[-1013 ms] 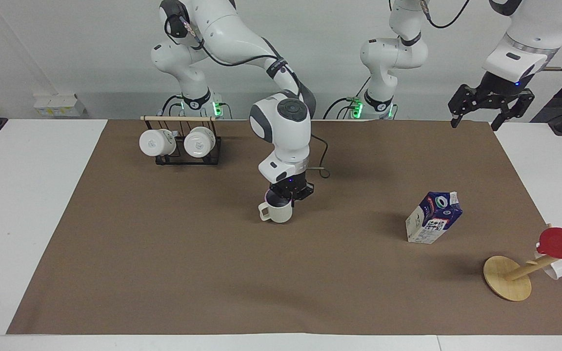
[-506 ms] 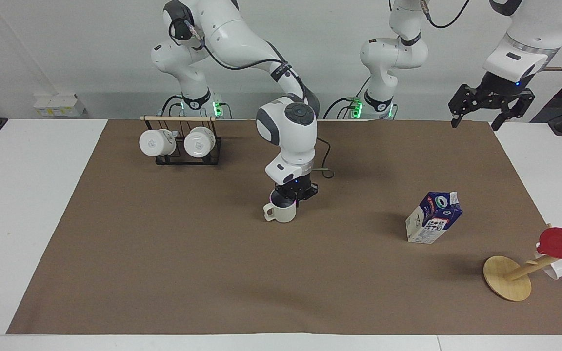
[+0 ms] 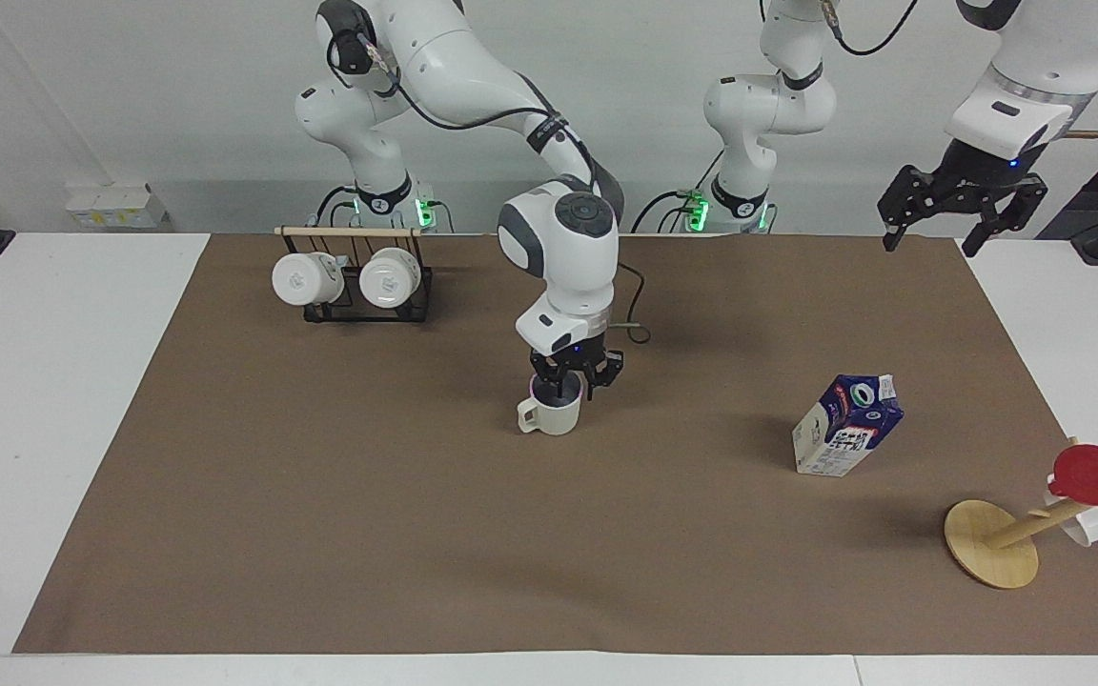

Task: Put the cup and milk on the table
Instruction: 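Set the mug down, open the right gripper and withdraw it, then grasp the milk carton with the left gripper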

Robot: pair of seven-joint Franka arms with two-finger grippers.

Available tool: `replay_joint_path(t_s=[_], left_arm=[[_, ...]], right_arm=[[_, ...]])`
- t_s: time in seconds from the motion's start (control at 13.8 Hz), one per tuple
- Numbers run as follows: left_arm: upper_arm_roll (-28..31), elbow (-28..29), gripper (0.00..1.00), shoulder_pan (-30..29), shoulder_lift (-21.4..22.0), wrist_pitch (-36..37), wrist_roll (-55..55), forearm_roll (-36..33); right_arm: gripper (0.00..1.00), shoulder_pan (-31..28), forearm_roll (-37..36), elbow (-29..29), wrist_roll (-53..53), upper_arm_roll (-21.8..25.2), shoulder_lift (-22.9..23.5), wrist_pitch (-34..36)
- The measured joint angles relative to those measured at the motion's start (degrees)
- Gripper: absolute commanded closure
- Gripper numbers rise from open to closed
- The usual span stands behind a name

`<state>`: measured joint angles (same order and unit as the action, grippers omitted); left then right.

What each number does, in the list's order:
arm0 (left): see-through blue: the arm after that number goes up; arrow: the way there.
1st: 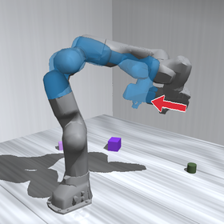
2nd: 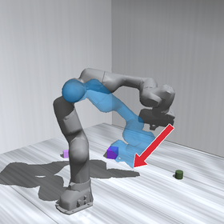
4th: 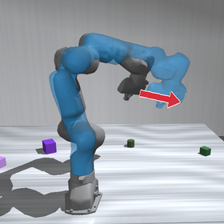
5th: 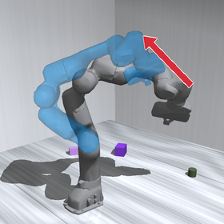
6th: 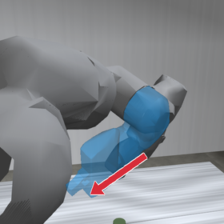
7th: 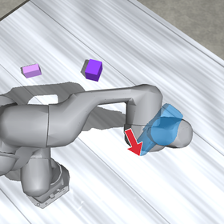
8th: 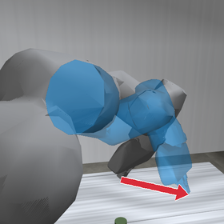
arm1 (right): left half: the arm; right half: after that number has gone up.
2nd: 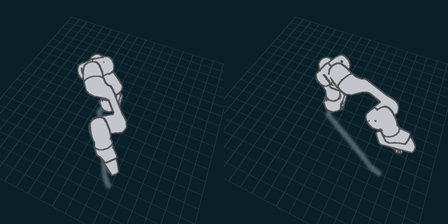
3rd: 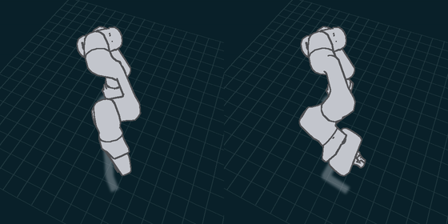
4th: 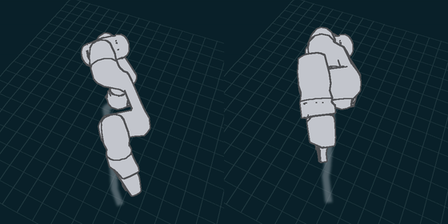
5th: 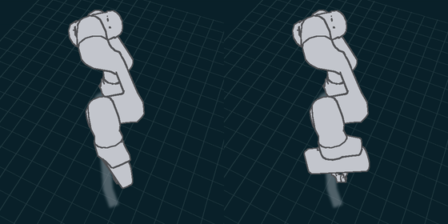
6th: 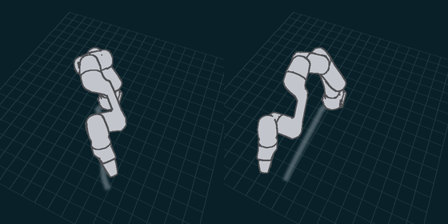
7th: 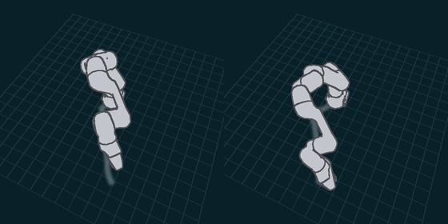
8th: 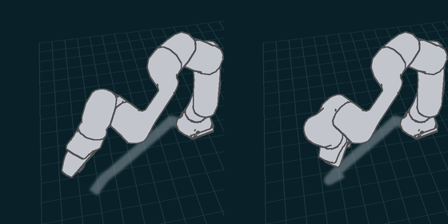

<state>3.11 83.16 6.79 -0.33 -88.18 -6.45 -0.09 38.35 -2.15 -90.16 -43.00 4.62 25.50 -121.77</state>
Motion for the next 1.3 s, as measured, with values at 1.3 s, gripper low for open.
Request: replay_joint_path(t_s=[1.3], left_arm=[[0.1, 5.6, 0.0, -0.9, -8.2, -17.6, 0.0, 0.0]], right_arm=[[0.0, -26.3, 0.3, -0.3, 27.9, 0.6, -25.2, 32.7]])
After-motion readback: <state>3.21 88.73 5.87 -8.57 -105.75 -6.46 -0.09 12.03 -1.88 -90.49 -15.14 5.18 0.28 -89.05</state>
